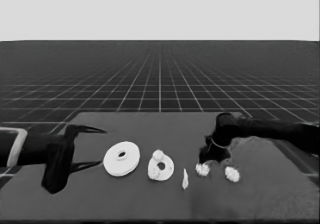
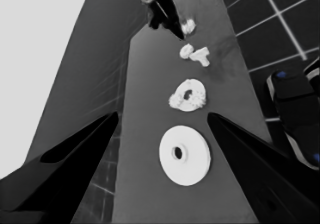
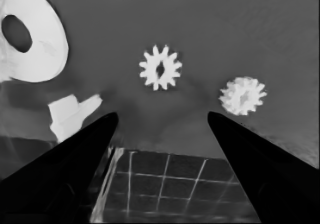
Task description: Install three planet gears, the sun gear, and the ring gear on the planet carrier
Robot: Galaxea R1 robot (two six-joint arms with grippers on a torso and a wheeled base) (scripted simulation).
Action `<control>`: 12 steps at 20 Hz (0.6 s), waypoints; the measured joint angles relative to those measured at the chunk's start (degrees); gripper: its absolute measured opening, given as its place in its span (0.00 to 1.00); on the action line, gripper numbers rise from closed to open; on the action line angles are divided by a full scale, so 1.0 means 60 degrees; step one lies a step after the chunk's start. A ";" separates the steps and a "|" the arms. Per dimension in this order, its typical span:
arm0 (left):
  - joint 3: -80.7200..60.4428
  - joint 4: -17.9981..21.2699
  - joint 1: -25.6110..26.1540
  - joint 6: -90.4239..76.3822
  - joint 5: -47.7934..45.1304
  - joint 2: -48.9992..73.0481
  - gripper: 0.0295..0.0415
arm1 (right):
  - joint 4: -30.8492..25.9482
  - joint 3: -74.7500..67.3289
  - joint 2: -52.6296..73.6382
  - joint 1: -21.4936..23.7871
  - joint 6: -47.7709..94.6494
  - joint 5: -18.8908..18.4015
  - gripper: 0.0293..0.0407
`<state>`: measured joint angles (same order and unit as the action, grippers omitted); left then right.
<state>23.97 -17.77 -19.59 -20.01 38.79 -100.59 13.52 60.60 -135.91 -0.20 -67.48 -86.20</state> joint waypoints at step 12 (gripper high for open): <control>-0.0006 -0.0001 -0.0002 -0.0015 -0.0005 0.0007 0.75 | 0.1228 0.2962 -0.1250 -0.1923 0.0126 0.0903 0.81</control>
<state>23.94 -17.77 -19.61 -20.10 38.76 -100.55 20.89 78.37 -143.41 -11.74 -66.72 -80.79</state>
